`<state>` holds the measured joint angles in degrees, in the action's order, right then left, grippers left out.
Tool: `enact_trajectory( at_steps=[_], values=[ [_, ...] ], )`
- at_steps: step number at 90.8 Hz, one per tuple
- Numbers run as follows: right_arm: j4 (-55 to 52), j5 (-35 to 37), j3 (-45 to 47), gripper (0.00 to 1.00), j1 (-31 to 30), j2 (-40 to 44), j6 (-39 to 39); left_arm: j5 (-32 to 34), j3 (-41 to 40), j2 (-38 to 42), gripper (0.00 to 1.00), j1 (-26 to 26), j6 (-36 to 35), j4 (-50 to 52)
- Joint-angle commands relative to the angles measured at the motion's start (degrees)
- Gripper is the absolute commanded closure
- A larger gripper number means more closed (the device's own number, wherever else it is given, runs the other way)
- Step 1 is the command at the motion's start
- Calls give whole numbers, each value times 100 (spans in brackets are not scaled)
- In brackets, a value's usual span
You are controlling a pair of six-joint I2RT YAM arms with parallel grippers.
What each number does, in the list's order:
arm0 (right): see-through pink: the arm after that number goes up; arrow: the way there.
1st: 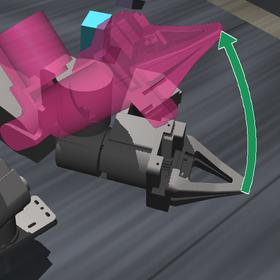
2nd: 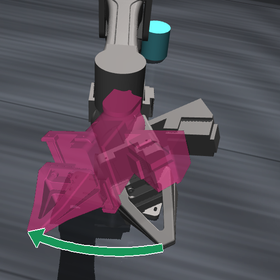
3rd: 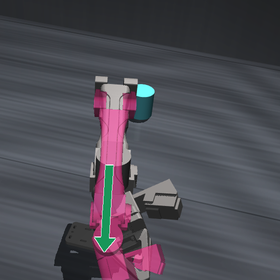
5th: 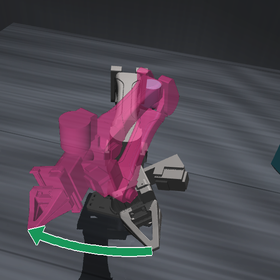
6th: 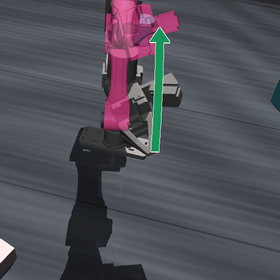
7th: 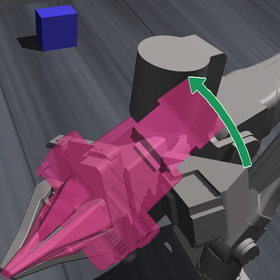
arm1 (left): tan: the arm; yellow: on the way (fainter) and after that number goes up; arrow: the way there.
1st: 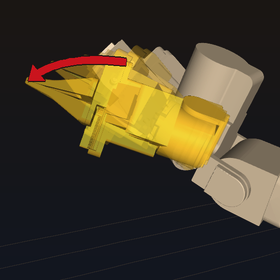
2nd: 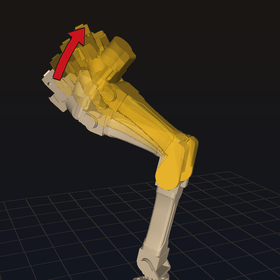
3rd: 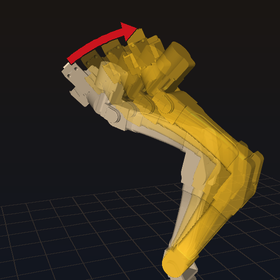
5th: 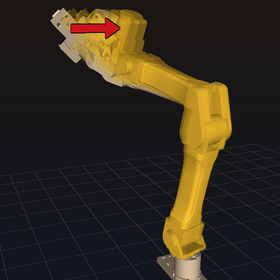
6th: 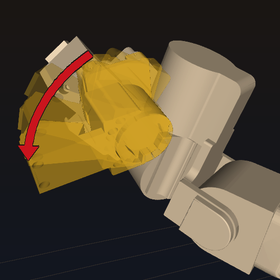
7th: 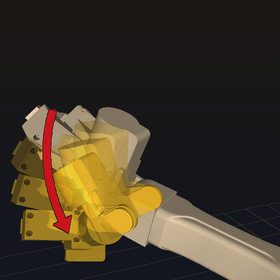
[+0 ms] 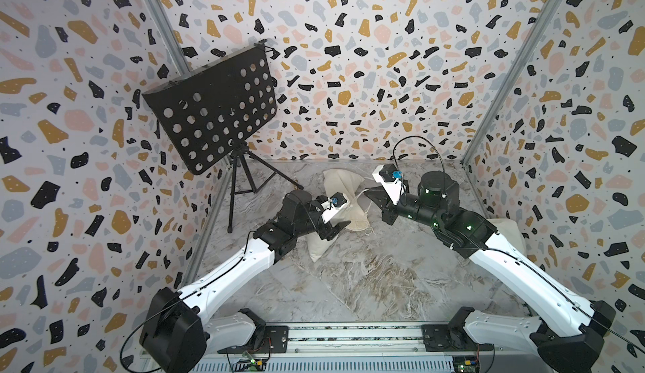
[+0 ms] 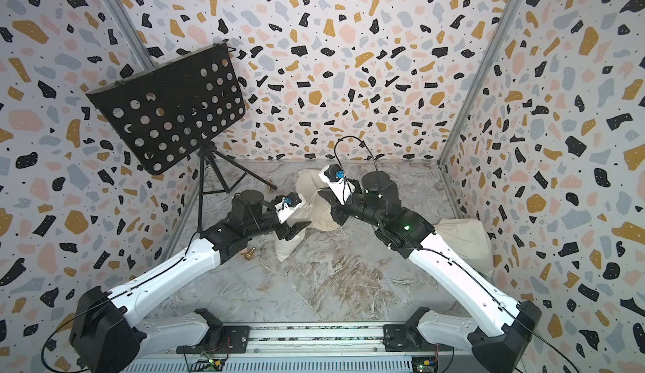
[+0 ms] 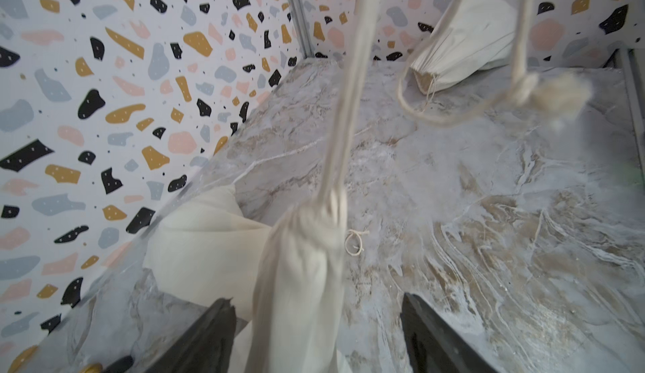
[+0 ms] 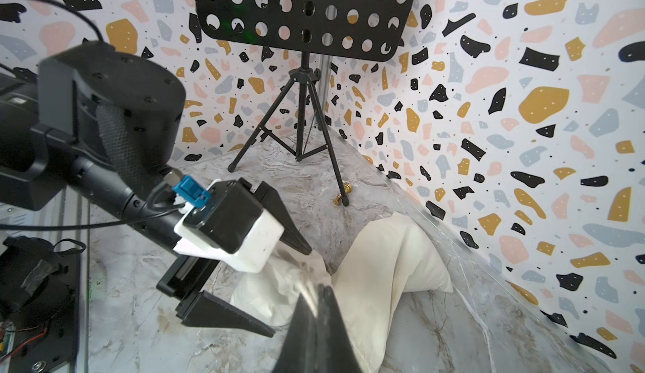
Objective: Close the soil bag
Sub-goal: Frap the soil bag at the center of the board.
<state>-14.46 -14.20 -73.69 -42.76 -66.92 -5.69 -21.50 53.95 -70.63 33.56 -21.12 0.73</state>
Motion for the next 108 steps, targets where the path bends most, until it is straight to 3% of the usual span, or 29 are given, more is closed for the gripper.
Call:
enact_trajectory(
  at_steps=[1,18,48,63,80,108],
  values=[
    [-220,-176,-363,100,-68,34,-127,-483,394,-95,32,38,48,-308],
    [-255,-147,-350,100,-106,21,-167,-678,692,-223,53,37,31,-345],
    [-251,-68,-309,100,-117,85,-241,-1373,1362,-599,62,37,-109,41],
    [-259,-24,-285,100,-118,128,-252,-1609,1613,-859,83,37,-172,370],
    [81,445,-27,100,-116,570,-371,-1032,1109,-842,100,9,-425,581],
    [177,738,-23,100,-14,1136,-455,-224,498,-1391,98,-295,-633,1205]
  ],
)
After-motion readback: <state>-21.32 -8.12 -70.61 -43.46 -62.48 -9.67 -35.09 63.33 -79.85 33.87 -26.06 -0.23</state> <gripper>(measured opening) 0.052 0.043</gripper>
